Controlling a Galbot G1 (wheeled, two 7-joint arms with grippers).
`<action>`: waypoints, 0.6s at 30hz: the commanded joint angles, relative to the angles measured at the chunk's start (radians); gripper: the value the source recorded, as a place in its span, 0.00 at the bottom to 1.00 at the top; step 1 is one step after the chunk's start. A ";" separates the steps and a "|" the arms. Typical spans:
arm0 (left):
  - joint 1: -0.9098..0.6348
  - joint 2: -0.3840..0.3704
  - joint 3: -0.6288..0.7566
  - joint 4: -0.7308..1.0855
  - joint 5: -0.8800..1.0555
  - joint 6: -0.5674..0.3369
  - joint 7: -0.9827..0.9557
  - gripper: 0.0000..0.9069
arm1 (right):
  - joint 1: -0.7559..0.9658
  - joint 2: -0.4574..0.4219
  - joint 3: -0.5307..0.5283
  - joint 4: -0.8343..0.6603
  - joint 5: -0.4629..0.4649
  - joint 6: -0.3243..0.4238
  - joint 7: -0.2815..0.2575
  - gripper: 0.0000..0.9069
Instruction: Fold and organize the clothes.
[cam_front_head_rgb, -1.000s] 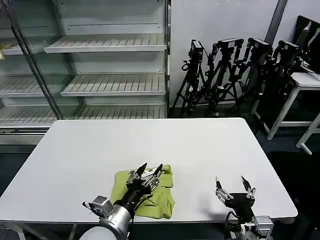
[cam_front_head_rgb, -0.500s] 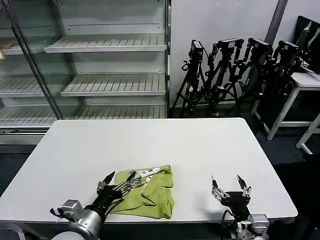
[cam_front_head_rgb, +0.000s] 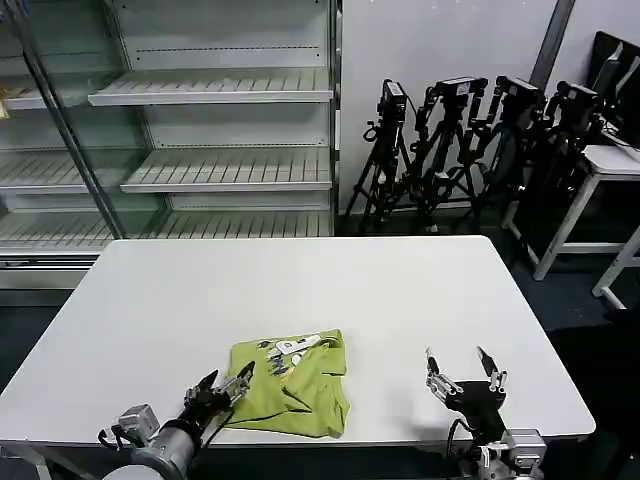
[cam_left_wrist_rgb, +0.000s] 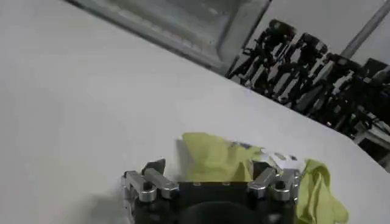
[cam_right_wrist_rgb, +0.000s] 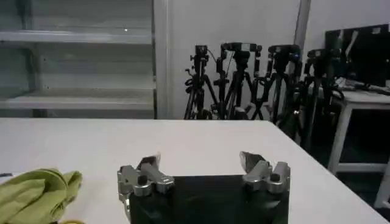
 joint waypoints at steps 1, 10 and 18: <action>-0.011 -0.021 0.045 0.032 0.021 -0.011 0.029 1.00 | -0.007 0.001 0.018 0.017 0.003 0.001 0.000 1.00; -0.048 -0.024 0.065 0.060 -0.004 -0.063 0.035 0.03 | -0.030 0.014 0.031 0.042 -0.001 0.000 0.001 1.00; -0.053 -0.042 0.058 0.082 -0.078 -0.081 0.036 0.03 | -0.043 0.017 0.044 0.061 0.000 -0.002 0.001 1.00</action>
